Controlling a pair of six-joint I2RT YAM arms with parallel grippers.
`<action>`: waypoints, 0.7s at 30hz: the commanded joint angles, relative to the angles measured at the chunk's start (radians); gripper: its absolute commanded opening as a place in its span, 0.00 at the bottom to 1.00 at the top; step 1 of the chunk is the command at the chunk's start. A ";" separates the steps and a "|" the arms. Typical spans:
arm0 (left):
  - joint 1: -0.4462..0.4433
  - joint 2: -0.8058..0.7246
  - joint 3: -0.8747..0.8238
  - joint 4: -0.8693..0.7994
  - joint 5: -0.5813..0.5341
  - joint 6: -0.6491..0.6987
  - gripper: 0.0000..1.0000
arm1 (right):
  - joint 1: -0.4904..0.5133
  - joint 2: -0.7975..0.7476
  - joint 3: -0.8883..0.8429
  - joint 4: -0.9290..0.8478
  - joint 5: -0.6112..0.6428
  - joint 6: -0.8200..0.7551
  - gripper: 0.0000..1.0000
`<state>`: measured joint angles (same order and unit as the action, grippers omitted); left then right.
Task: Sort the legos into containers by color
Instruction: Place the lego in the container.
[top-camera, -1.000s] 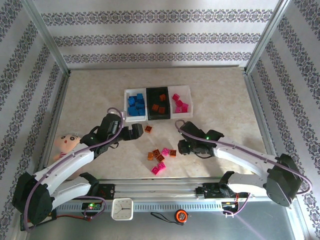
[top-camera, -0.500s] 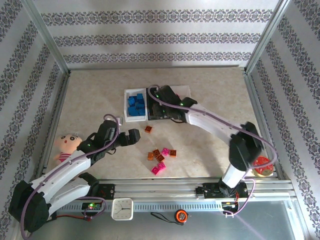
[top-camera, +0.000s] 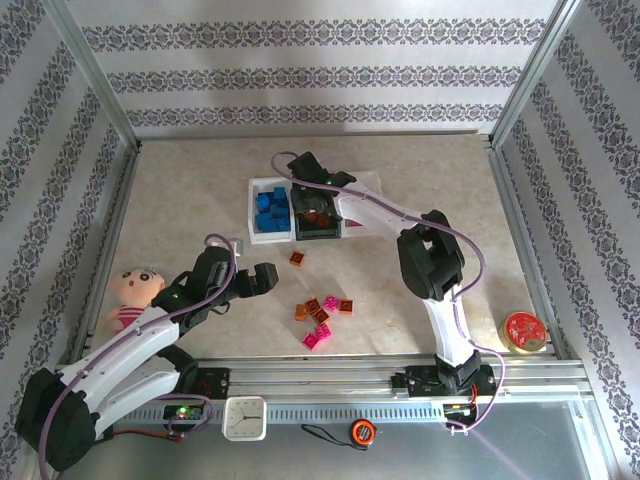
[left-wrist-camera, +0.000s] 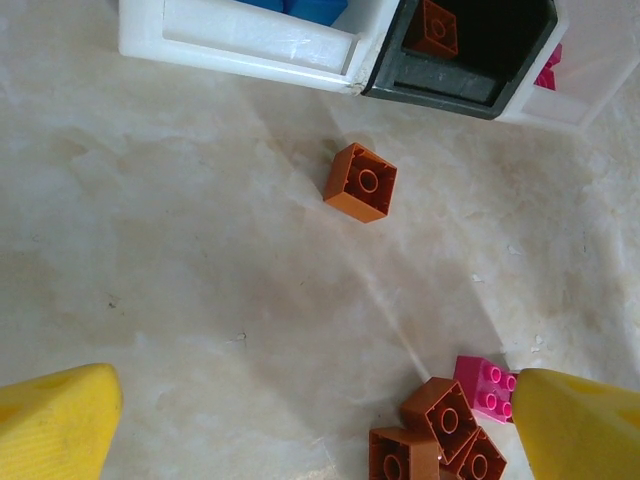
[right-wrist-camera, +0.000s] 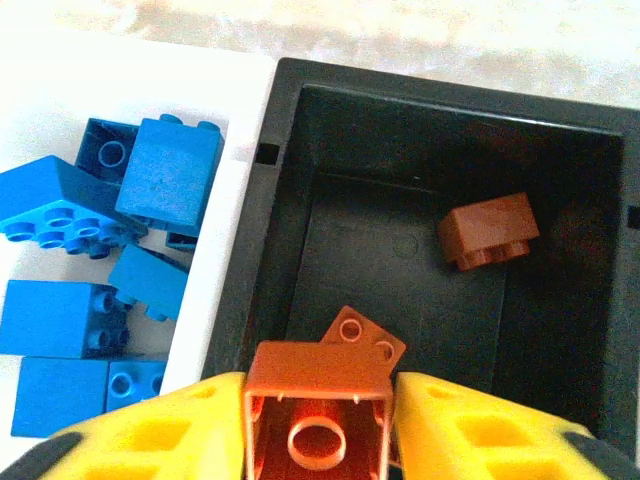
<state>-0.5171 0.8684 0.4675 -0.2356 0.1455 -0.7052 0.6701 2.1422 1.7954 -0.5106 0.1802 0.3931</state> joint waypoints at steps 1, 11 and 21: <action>-0.007 -0.017 0.001 -0.037 -0.010 -0.004 1.00 | -0.010 0.002 0.044 -0.024 0.021 0.009 0.58; -0.007 -0.033 0.012 -0.059 -0.033 0.004 1.00 | 0.029 -0.238 -0.137 0.046 -0.014 0.002 0.72; -0.005 -0.050 0.015 -0.069 -0.044 0.003 1.00 | 0.127 -0.589 -0.628 0.059 -0.021 0.060 0.77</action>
<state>-0.5171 0.8360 0.4675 -0.2737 0.1223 -0.7048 0.7803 1.6035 1.2858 -0.4313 0.1638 0.4107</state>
